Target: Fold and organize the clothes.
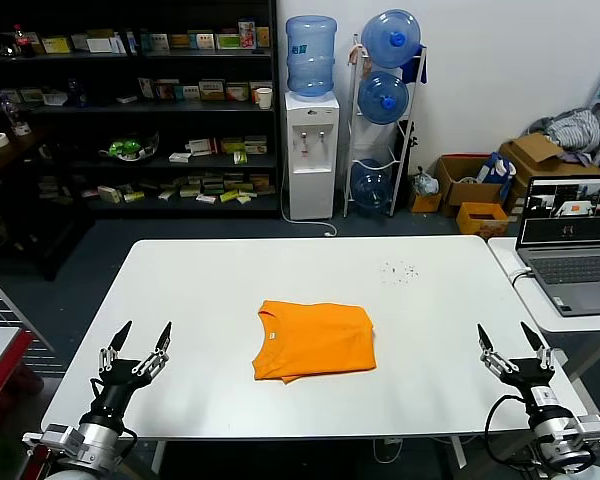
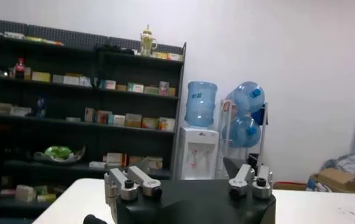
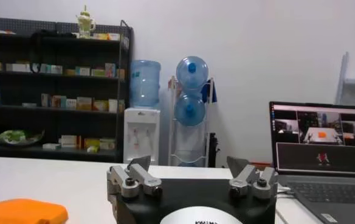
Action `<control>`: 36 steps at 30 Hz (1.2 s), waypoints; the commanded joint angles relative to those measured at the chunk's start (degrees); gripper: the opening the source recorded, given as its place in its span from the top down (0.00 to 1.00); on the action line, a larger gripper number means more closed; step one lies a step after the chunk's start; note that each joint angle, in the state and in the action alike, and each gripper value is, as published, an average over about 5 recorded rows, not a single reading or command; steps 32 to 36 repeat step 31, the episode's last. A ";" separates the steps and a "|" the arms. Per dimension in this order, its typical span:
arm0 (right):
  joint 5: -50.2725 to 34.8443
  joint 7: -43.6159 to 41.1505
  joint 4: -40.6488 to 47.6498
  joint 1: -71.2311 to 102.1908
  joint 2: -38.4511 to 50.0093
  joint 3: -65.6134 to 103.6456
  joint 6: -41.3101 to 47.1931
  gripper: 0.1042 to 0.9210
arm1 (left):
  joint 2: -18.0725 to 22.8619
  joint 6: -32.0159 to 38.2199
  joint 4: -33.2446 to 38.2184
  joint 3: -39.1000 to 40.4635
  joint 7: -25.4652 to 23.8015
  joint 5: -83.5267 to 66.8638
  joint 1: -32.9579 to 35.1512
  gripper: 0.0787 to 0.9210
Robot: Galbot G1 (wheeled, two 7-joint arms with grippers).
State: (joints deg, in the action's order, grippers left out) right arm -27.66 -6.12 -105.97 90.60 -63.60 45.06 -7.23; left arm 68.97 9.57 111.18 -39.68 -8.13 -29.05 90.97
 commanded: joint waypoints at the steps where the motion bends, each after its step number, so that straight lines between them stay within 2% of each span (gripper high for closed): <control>1: 2.62 -0.74 0.72 1.05 -2.15 1.30 -3.08 0.12 | 0.55 3.06 1.14 -2.16 -1.84 2.68 3.38 0.12; 36: 4.10 -0.05 0.36 1.00 -2.75 1.37 -3.44 0.12 | 1.46 2.97 0.98 -2.47 -1.18 3.22 3.00 0.12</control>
